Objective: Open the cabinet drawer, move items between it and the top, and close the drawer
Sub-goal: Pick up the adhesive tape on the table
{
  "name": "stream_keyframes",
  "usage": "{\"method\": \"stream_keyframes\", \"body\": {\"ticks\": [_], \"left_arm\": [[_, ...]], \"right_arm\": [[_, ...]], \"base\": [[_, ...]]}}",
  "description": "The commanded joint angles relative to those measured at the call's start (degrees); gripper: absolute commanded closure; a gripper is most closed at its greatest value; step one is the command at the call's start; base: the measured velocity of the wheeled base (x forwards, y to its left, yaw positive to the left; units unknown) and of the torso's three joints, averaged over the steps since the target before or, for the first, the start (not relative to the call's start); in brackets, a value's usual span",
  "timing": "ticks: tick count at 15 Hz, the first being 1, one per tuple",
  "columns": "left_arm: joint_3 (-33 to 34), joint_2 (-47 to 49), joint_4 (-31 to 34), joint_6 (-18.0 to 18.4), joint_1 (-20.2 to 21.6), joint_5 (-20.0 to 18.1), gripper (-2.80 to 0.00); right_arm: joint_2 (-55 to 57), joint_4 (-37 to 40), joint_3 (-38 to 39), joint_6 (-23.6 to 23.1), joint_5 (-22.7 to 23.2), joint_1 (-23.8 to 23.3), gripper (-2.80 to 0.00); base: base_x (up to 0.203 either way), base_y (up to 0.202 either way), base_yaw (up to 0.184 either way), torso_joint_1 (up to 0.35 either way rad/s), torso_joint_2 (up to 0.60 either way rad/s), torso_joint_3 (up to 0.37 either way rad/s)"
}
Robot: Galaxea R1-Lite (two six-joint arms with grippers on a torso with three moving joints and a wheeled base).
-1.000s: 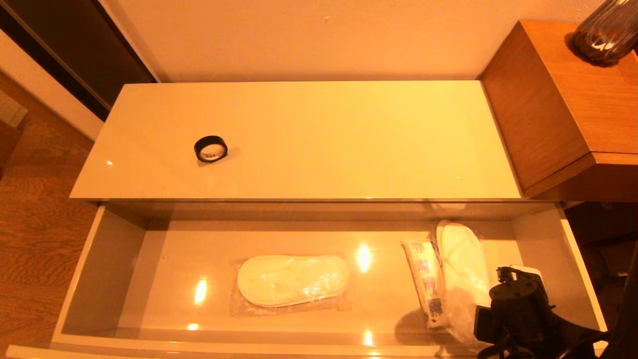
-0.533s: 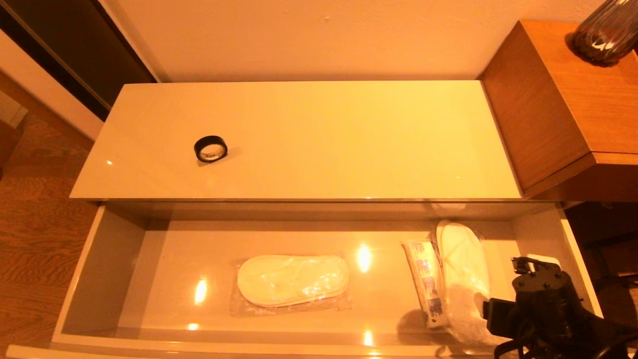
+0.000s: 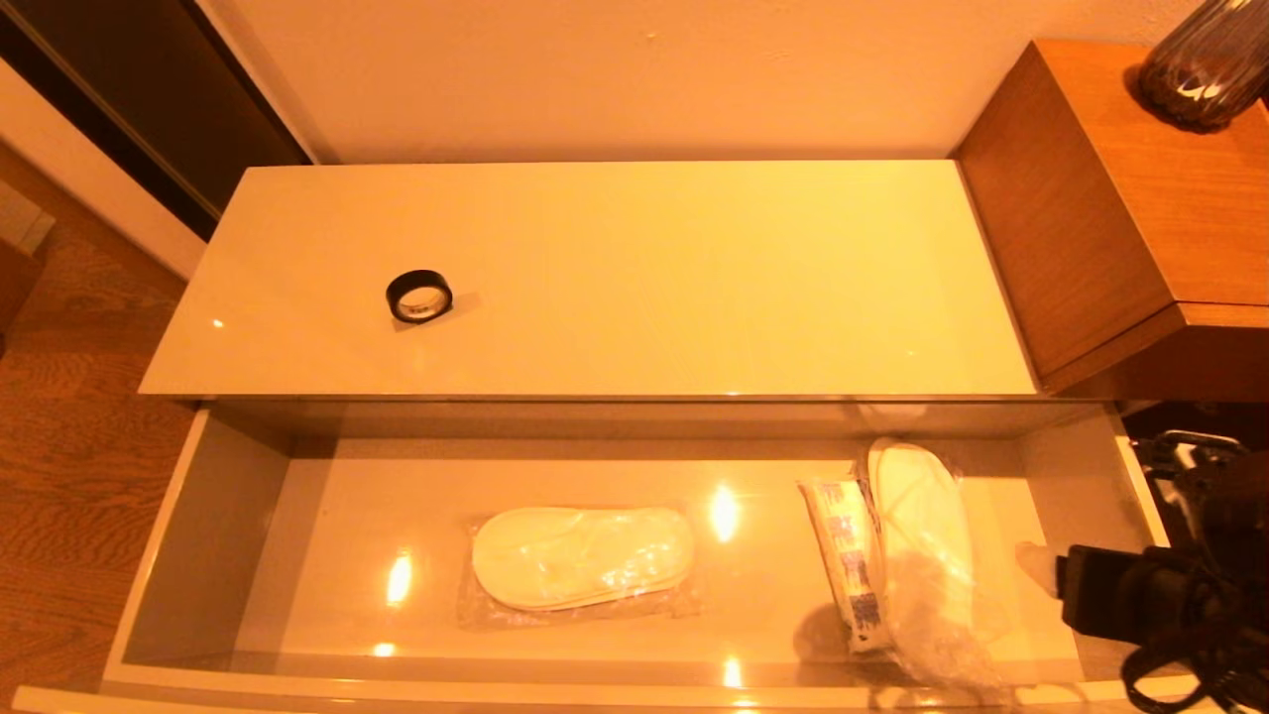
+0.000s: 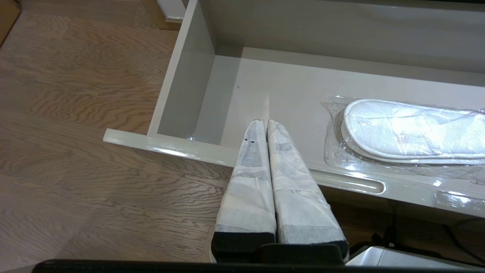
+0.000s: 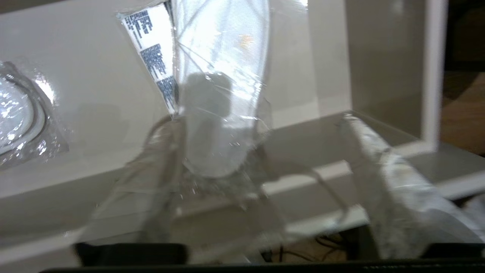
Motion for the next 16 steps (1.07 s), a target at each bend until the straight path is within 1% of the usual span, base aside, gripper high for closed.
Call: {"method": "stream_keyframes", "body": {"ticks": [1, 2, 3, 6, 7, 8, 9, 10, 11, 12, 14, 15, 16], "left_arm": [[0.1, -2.2, 0.0, 0.0, 0.0, 0.0, 0.0], [0.1, -2.2, 0.0, 0.0, 0.0, 0.0, 0.0], [0.1, -2.2, -0.1, 0.0, 0.0, -0.1, 0.0], [0.1, -2.2, -0.1, 0.0, 0.0, -0.1, 0.0], [0.1, -2.2, -0.1, 0.0, 0.0, -0.1, 0.0], [0.1, -2.2, -0.1, 0.0, 0.0, -0.1, 0.0], [0.1, -2.2, -0.1, 0.0, 0.0, -0.1, 0.0], [0.1, -2.2, -0.1, 0.0, 0.0, -0.1, 0.0], [0.1, -2.2, -0.1, 0.0, 0.0, -0.1, 0.0], [0.1, -2.2, -0.1, 0.0, 0.1, -0.1, 0.0], [0.1, -2.2, -0.1, 0.0, 0.0, -0.1, 0.0], [0.1, -2.2, -0.1, 0.0, 0.0, -0.1, 0.0], [0.0, -2.2, -0.1, 0.0, 0.0, -0.1, 0.0]], "right_arm": [[-11.7, 14.7, -4.5, 0.2, -0.2, 0.0, 0.0], [-16.6, 22.8, -7.6, 0.2, -0.4, -0.1, 0.0], [-20.9, 32.6, -12.3, 0.2, -0.7, -0.3, 0.0], [-27.4, 56.7, -34.0, 0.4, -1.0, -3.9, 0.0], [-29.3, 65.3, -41.1, 0.4, -1.0, -5.9, 0.0], [-31.2, 73.2, -47.5, 0.2, -0.5, -9.1, 0.0], [-33.8, 81.1, -53.6, -0.8, 1.6, -13.8, 0.0], [-37.7, 86.5, -57.9, -3.6, 5.2, -17.7, 0.0], [-41.3, 89.0, -59.7, -7.2, 7.9, -19.8, 0.0], [-43.8, 90.3, -59.3, -10.0, 9.4, -20.8, 0.0], [-49.4, 91.8, -52.4, -14.4, 11.9, -23.1, 0.0], [-51.9, 92.2, -49.9, -17.8, 14.0, -25.8, 0.0], [-53.4, 92.5, -48.8, -20.1, 16.5, -27.5, 0.0]], "base": [[0.0, 0.0, 0.0, 0.0, 0.0, 0.0], [0.0, 0.0, 0.0, 0.0, 0.0, 0.0], [0.0, 0.0, 0.0, 0.0, 0.0, 0.0], [0.0, 0.0, 0.0, 0.0, 0.0, 0.0], [0.0, 0.0, 0.0, 0.0, 0.0, 0.0], [0.0, 0.0, 0.0, 0.0, 0.0, 0.0], [0.0, 0.0, 0.0, 0.0, 0.0, 0.0], [0.0, 0.0, 0.0, 0.0, 0.0, 0.0], [0.0, 0.0, 0.0, 0.0, 0.0, 0.0], [0.0, 0.0, 0.0, 0.0, 0.0, 0.0], [0.0, 0.0, 0.0, 0.0, 0.0, 0.0], [0.0, 0.0, 0.0, 0.0, 0.0, 0.0], [0.0, 0.0, 0.0, 0.0, 0.0, 0.0]]}}
